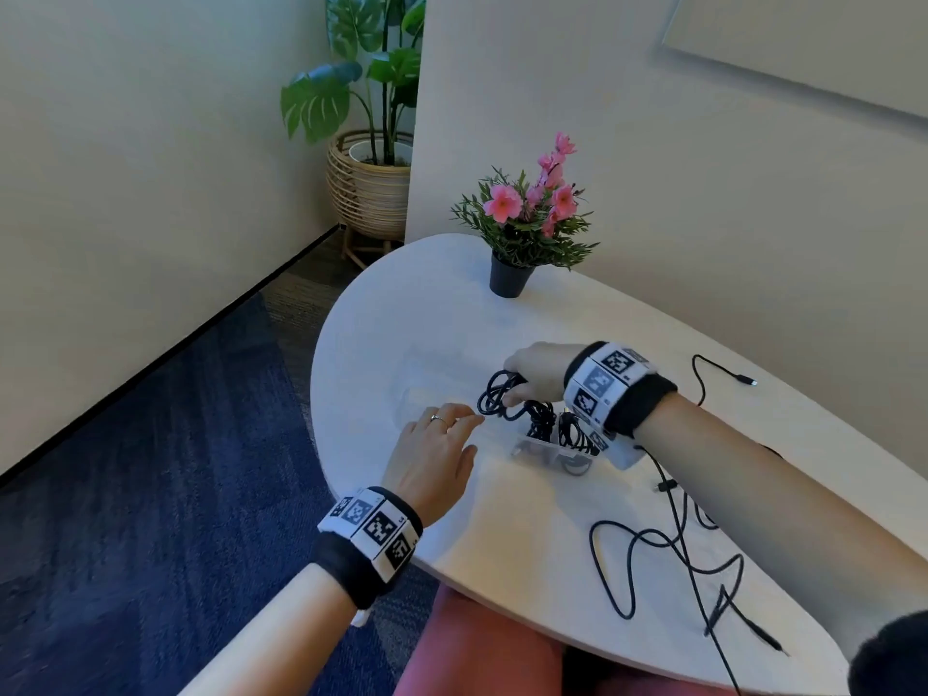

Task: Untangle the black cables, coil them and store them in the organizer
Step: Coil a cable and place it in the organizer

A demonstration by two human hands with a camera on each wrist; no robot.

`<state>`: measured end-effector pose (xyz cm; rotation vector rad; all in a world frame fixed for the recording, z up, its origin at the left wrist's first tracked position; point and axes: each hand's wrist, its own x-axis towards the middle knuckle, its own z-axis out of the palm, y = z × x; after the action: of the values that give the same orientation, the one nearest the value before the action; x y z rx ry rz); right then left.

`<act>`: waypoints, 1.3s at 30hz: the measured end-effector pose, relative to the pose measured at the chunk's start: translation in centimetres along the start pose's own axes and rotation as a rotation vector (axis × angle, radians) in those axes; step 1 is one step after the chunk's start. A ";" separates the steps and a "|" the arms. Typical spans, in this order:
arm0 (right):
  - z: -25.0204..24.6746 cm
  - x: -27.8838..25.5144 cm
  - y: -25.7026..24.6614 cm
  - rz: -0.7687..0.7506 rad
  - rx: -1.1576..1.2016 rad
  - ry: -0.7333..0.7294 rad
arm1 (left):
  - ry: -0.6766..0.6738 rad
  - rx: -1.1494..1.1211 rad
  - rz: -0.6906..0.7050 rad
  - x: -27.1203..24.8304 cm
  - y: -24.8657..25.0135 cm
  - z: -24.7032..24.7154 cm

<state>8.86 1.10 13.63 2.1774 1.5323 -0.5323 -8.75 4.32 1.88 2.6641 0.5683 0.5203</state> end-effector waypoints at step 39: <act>1.2 3.2 1.7 0.016 0.680 -0.365 | -0.253 0.222 -0.311 7.6 2.2 -1.5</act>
<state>11.34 2.40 11.10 2.3549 1.2399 -1.5307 -2.19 6.30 6.15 2.7106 0.9864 0.0318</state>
